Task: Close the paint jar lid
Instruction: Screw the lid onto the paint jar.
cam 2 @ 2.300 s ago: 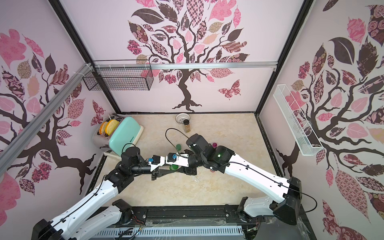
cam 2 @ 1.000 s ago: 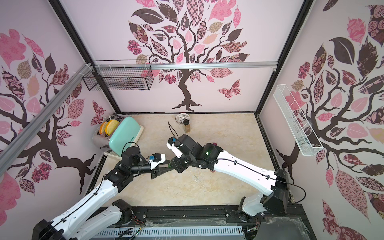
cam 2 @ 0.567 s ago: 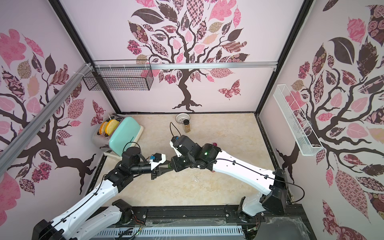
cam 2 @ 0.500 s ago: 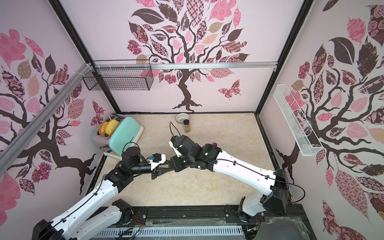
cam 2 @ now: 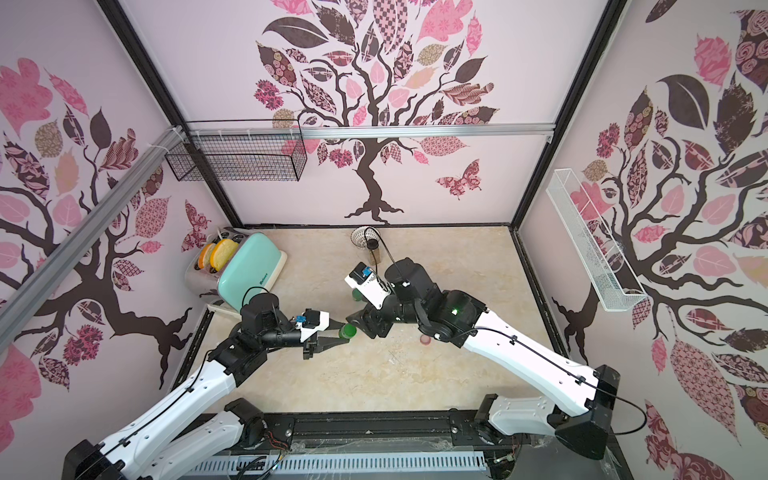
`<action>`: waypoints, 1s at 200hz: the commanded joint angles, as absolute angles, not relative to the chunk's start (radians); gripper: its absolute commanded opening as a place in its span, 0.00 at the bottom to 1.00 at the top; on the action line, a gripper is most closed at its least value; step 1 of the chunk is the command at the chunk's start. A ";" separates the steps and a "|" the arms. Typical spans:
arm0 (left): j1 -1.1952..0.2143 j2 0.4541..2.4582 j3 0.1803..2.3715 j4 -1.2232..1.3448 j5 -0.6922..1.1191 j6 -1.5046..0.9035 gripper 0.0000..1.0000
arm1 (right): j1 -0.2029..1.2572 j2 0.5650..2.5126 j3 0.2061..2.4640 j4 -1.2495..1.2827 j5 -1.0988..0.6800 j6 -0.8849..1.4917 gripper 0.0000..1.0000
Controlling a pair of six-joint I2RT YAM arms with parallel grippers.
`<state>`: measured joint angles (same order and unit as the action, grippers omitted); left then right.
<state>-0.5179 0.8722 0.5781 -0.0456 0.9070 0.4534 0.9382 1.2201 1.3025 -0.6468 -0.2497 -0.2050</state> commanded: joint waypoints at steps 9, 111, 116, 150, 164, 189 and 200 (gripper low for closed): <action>-0.524 0.874 0.598 -0.030 0.930 0.456 0.18 | 0.941 1.194 1.320 -0.745 -0.342 -0.491 0.65; -0.529 0.870 0.600 -0.040 0.940 0.466 0.18 | 0.943 1.277 1.366 -0.815 -0.386 -0.681 0.56; -0.530 0.871 0.601 -0.040 0.940 0.465 0.18 | 0.944 1.283 1.372 -0.814 -0.392 -0.681 0.56; -0.531 0.873 0.601 -0.041 0.940 0.464 0.18 | 0.966 1.302 1.378 -0.798 -0.411 -0.674 0.56; -0.530 0.872 0.601 -0.041 0.940 0.465 0.18 | 0.974 1.310 1.380 -0.798 -0.407 -0.673 0.55; -0.530 0.872 0.601 -0.041 0.940 0.465 0.18 | 0.978 1.320 1.388 -0.798 -0.393 -0.669 0.51; -0.530 0.872 0.601 -0.041 0.940 0.465 0.18 | 0.979 1.321 1.390 -0.794 -0.393 -0.665 0.51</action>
<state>-0.5278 0.8734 0.5781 -0.0467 0.9276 0.4545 0.9722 1.3125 1.3422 -0.8043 -0.3828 -0.6701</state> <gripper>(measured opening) 0.319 0.512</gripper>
